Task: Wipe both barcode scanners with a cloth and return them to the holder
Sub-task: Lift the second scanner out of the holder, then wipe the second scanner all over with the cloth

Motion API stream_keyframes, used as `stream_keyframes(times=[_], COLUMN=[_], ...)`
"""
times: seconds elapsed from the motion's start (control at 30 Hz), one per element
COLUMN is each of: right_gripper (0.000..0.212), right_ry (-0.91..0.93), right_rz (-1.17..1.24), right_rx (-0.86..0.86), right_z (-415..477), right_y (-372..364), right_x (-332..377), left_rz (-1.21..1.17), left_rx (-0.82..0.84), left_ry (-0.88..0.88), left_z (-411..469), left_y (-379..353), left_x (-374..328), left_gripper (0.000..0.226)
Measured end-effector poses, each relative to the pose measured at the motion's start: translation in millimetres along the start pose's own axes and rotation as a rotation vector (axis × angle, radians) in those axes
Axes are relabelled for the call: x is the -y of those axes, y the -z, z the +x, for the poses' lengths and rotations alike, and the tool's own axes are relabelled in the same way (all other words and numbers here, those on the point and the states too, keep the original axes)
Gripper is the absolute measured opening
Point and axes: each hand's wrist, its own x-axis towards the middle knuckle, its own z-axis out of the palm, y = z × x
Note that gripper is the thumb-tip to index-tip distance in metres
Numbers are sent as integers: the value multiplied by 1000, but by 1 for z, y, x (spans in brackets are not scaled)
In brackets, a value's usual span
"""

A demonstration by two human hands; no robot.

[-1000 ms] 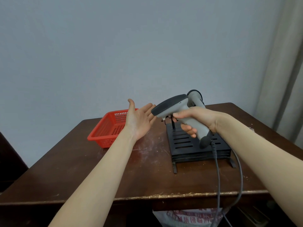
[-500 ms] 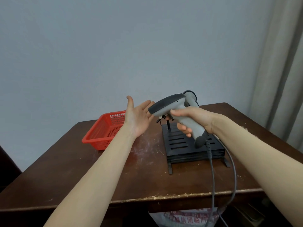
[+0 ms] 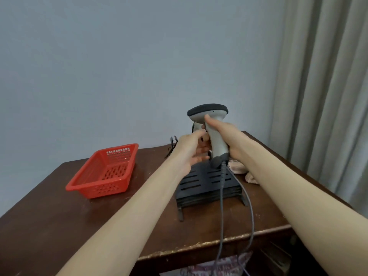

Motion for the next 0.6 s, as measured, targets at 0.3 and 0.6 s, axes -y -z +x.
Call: stream_keyframes(times=[0.3,0.6], right_gripper=[39,28], right_ry=[-19,7], right_rz=[38,-826], right_rx=[-168,-500], right_z=[5,19], right_y=[7,70], right_x=[12,-42], left_rz=[90,36], left_rx=[92,-71], left_ry=[-129,-281], left_z=[10,14], left_y=[-36,-42], left_x=[8,15], left_gripper=[42,42])
